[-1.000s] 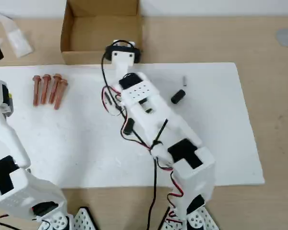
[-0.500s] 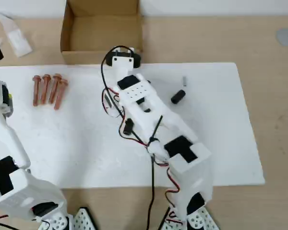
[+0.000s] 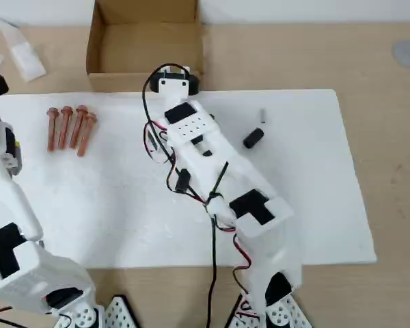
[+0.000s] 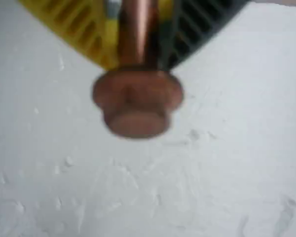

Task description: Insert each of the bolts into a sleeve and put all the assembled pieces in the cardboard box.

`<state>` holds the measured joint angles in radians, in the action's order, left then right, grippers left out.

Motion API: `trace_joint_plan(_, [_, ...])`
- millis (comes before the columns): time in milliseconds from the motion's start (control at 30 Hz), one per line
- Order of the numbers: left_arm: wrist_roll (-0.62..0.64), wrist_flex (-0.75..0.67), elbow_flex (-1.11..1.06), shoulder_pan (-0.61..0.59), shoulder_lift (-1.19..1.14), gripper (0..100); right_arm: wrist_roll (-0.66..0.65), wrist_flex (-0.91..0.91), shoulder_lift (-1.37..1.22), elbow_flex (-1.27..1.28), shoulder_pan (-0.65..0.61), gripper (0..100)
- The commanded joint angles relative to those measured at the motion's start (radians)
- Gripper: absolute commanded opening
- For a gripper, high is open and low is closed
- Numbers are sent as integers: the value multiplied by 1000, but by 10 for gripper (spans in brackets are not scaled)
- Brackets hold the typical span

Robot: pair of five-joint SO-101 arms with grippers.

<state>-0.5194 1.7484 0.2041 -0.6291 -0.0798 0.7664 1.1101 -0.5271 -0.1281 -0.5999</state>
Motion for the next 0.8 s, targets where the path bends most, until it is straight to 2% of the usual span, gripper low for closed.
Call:
trace_joint_plan(0, [-6, 3, 3, -14, 58, 12, -6, 12, -38, -30, 8, 119])
trace_joint_plan(233, [-6, 3, 3, -11, 58, 12, -12, 94, -38, -30, 8, 63])
trace_joint_plan(333, [-6, 3, 5, -11, 58, 12, -64, 126, -38, -30, 8, 10])
trace_joint_plan(533, [-2, 3, 11, -5, 58, 12, -123, 190, -30, -50, 13, 10])
trace_joint_plan(667, [23, -9, 11, 23, 88, 13, -167, 318, -30, -196, 10, 10])
trace_joint_plan(767, [100, -43, 12, 61, 185, 14, -204, 445, -28, -400, 15, 10])
